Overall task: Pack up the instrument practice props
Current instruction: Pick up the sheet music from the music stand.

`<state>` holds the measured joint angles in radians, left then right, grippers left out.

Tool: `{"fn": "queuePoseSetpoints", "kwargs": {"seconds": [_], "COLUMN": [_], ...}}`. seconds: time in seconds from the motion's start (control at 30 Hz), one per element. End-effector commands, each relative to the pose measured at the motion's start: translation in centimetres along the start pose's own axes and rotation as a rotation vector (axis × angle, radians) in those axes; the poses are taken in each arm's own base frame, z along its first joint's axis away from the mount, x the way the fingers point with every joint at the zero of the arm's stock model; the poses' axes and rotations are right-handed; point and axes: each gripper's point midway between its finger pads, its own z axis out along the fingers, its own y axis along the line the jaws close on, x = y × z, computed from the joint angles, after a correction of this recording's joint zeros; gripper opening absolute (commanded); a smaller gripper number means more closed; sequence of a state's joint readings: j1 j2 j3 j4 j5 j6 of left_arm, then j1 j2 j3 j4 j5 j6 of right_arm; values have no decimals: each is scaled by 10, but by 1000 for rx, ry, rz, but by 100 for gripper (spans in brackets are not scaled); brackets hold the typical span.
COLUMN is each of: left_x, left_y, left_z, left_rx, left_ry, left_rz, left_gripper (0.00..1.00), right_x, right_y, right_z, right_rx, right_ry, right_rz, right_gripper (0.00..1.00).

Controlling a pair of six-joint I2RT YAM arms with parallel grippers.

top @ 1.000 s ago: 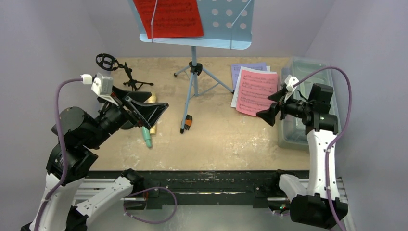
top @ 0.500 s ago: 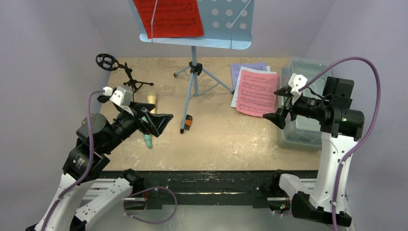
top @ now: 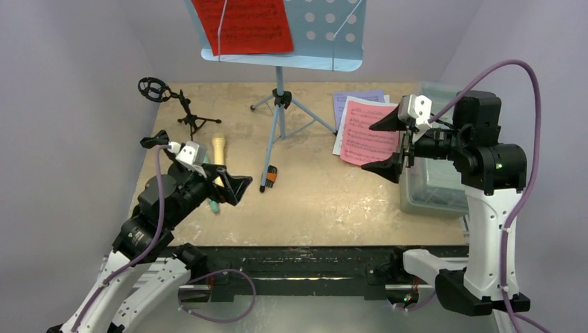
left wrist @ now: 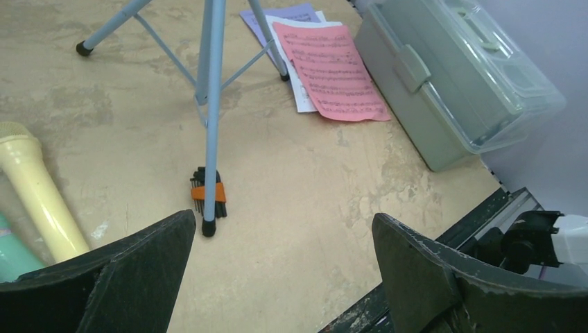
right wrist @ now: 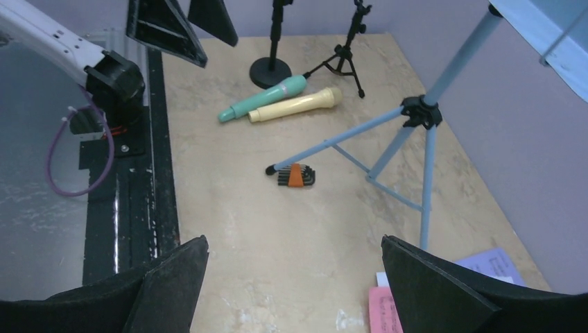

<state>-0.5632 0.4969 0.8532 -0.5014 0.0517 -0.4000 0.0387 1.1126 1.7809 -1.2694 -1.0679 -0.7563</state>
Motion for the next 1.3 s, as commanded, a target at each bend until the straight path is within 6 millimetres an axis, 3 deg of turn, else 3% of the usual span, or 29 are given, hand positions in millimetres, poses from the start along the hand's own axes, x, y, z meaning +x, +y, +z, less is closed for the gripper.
{"fn": "queuePoseSetpoints", "kwargs": {"seconds": [0.0, 0.23, 0.53, 1.0, 1.27], "left_x": [2, 33, 51, 50, 49], "left_y": [12, 31, 42, 51, 51], "left_z": [6, 18, 20, 13, 12], "left_rx": [-43, -102, -131, -179, -174], "left_ry": [-38, 17, 20, -2, -11], "left_rz": [20, 19, -13, 2, 6], "left_gripper": [99, 99, 99, 100, 100], "right_x": [-33, -59, -78, -101, -116], "right_y": [5, 14, 32, 41, 41], "right_z": [6, 18, 48, 89, 99], "right_rx": [-32, -105, -210, -248, -222], "right_ry": [-73, -116, -118, -115, -128], "right_rz": [-38, -89, -146, -307, -433], "right_gripper": [99, 99, 99, 99, 99]}}
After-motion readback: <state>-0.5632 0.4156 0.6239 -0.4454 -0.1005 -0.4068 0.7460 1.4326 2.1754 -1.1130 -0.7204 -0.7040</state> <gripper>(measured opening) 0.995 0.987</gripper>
